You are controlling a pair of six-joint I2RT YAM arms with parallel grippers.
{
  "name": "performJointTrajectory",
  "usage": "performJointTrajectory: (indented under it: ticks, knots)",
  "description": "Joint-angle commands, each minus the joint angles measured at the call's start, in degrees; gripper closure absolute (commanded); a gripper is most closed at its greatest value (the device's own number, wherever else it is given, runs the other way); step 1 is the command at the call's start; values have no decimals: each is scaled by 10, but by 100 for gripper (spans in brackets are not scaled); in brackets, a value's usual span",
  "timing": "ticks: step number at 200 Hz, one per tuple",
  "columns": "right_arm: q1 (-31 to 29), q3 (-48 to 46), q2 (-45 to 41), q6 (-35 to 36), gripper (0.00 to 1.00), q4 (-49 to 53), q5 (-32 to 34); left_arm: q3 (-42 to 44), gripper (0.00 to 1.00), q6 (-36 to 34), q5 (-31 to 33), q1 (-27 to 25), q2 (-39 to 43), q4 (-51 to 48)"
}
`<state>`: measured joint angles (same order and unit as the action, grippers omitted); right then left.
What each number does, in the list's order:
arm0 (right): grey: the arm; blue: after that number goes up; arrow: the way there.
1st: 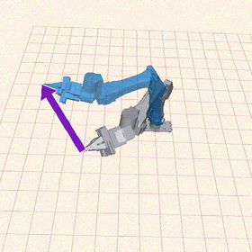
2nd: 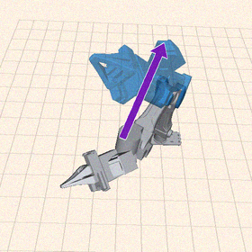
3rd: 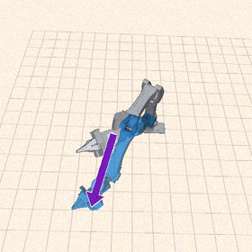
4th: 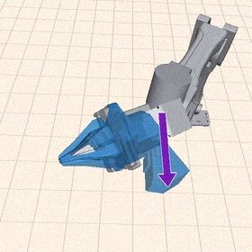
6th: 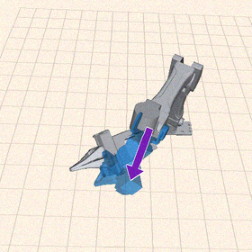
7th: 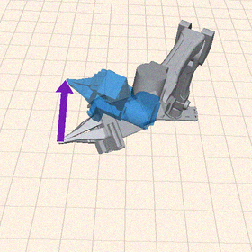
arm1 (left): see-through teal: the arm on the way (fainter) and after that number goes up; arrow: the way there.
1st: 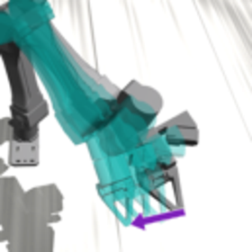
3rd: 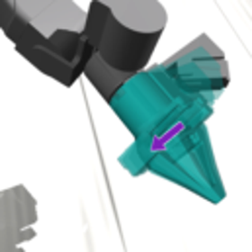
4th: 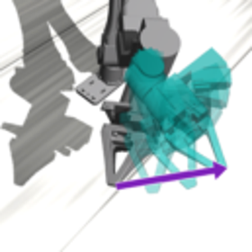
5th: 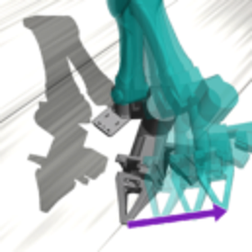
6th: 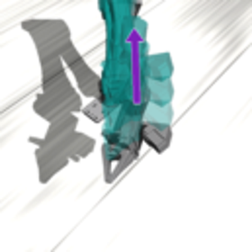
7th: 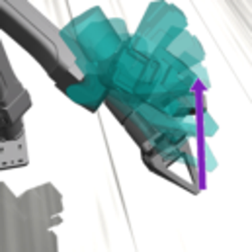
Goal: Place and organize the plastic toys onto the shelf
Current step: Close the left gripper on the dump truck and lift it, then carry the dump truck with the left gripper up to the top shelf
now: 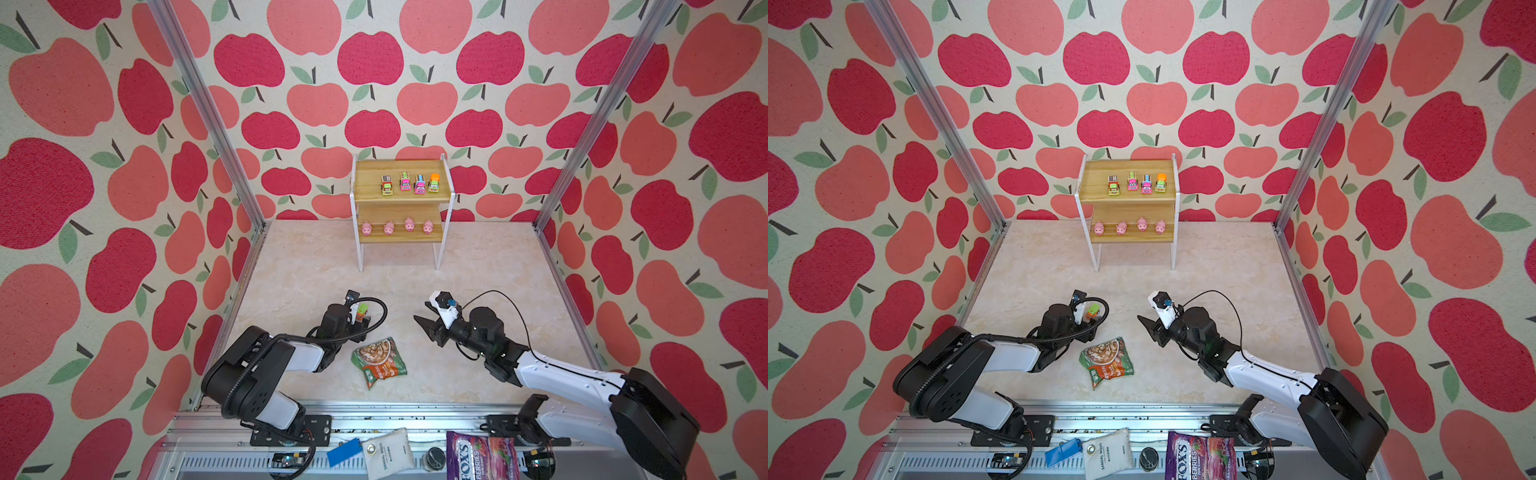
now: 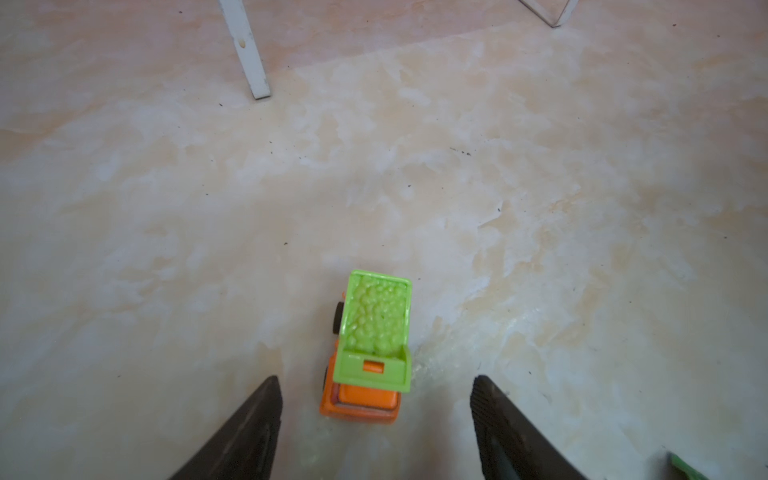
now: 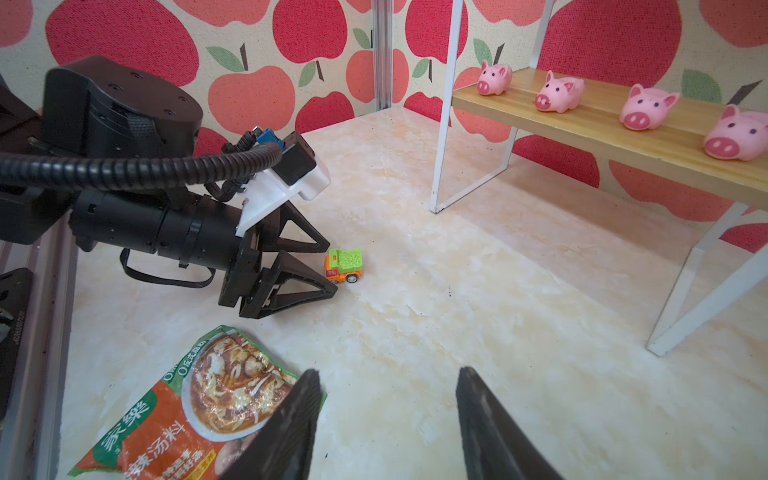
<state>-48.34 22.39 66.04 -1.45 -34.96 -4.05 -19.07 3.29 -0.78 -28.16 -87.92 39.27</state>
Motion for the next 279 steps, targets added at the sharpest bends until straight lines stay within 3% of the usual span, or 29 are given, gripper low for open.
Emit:
performJointTrajectory:
  ticks: [1, 95, 146, 205, 279]
  knots:
    - [4, -11, -13, 11, 44, -9, -10, -16, 35, -16, 27, -3, -23, 48]
    - [12, -19, -8, 5, 44, -20, -13, -21, 73, -11, -7, -6, -32, 46]
    - [13, -22, -22, 8, 44, -14, -2, -42, 77, -3, 28, -26, 26, -13]
    - [16, -17, -40, 2, 44, 7, 14, -151, 74, 49, 74, -63, 142, -269]
    - [17, -13, -65, 3, 45, 35, 24, -313, 73, 95, 104, -80, 194, -503]
